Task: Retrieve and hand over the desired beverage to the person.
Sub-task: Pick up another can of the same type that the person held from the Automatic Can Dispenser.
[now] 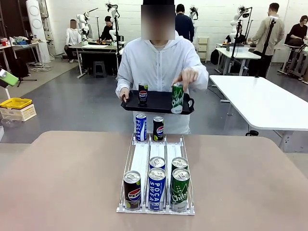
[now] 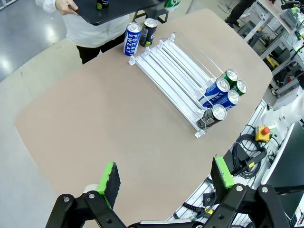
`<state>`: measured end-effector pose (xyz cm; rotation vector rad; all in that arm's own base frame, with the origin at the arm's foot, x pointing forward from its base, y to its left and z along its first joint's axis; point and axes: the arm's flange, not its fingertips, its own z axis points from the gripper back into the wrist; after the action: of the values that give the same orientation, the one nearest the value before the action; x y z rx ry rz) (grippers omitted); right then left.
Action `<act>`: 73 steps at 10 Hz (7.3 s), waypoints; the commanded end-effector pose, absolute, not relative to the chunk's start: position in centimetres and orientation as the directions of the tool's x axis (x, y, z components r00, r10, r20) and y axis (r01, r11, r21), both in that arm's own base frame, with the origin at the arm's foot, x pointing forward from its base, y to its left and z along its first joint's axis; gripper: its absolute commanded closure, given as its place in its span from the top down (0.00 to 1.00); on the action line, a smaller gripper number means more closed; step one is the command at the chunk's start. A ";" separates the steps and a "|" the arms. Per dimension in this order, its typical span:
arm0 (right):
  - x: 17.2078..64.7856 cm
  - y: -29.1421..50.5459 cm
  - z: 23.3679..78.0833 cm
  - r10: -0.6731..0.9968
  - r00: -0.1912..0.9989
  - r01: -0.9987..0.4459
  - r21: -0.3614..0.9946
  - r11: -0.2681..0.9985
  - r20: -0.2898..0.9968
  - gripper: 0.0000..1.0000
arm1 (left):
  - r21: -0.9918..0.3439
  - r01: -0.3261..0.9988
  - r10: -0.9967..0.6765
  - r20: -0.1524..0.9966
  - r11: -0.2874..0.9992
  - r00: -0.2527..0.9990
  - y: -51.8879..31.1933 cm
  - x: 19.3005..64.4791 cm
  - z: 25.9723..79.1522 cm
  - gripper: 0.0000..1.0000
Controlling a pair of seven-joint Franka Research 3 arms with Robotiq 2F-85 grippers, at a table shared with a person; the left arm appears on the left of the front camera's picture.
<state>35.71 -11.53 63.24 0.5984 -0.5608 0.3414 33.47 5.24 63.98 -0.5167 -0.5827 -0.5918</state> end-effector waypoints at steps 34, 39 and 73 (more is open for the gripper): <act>39.2 18.2 53.9 -0.013 0.996 -0.004 0.193 0.981 0.088 1.00 | -0.276 0.649 -0.362 0.647 0.709 0.671 5.3 33.6 64.1 1.00; 32.4 24.3 50.7 -0.022 1.000 0.019 0.146 0.989 0.017 1.00 | -0.276 0.649 -0.362 0.647 0.709 0.671 5.3 33.6 64.1 1.00; 33.7 30.5 41.8 0.185 0.983 -0.184 0.090 0.979 -0.003 0.34 | -0.276 0.649 -0.362 0.647 0.709 0.671 5.3 33.6 64.1 1.00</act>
<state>33.82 30.96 42.25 0.0462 0.0080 0.1524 33.48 5.21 64.03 -0.5131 -0.5827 -0.5910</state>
